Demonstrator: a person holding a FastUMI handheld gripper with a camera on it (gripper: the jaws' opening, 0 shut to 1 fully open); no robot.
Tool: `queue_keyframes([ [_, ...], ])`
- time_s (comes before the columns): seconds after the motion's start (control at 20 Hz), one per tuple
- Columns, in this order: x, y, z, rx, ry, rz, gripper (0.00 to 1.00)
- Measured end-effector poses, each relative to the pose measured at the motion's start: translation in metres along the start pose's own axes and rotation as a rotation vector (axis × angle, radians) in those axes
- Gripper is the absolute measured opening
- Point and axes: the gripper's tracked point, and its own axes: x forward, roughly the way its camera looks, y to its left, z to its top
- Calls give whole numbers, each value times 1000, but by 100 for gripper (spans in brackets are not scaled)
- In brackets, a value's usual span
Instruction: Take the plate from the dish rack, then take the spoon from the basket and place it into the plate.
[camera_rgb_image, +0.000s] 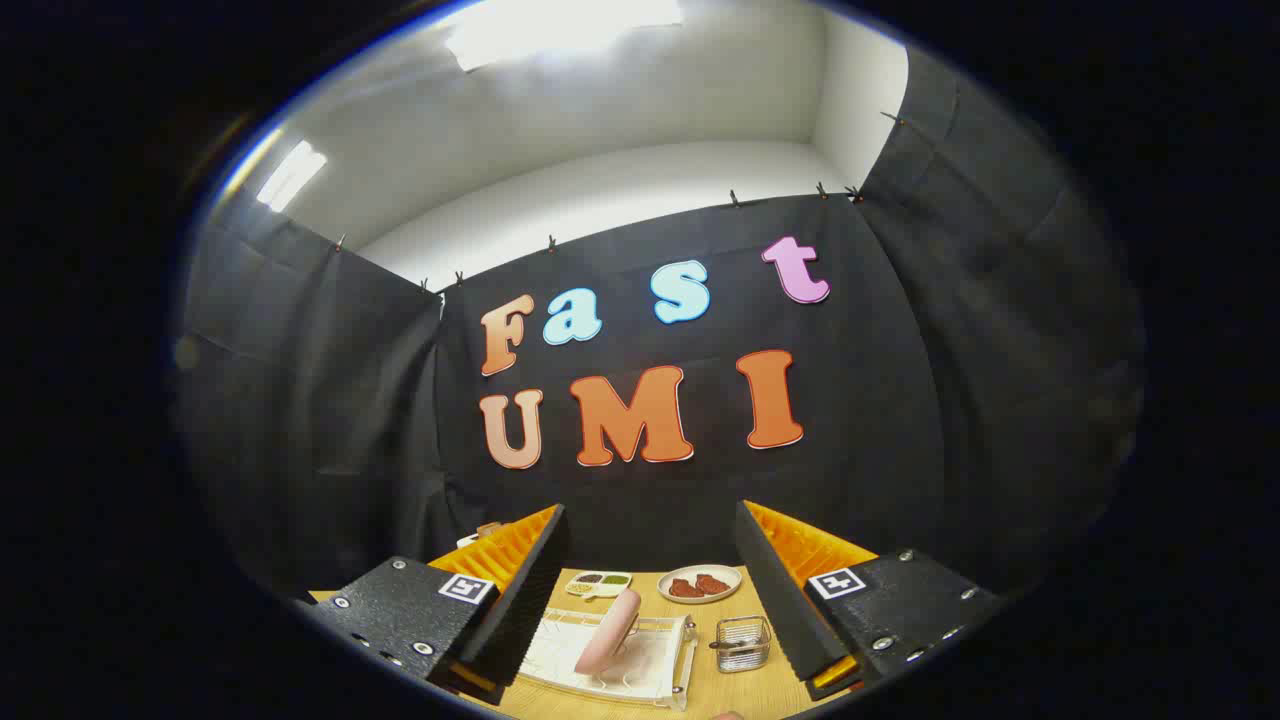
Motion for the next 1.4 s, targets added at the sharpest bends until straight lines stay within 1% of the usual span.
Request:
queue_keyframes([
  [0.15,-3,3,6,-48,-17,-6,98],
  [0.4,-11,6,13,-55,-19,-7,98],
  [0.65,-14,5,27,-85,-59,-17,98],
  [0.9,-12,12,19,-70,-30,-1,98],
  [1.2,-8,21,17,-90,-41,3,98],
  [1.4,-4,24,3,-69,-9,14,98],
])
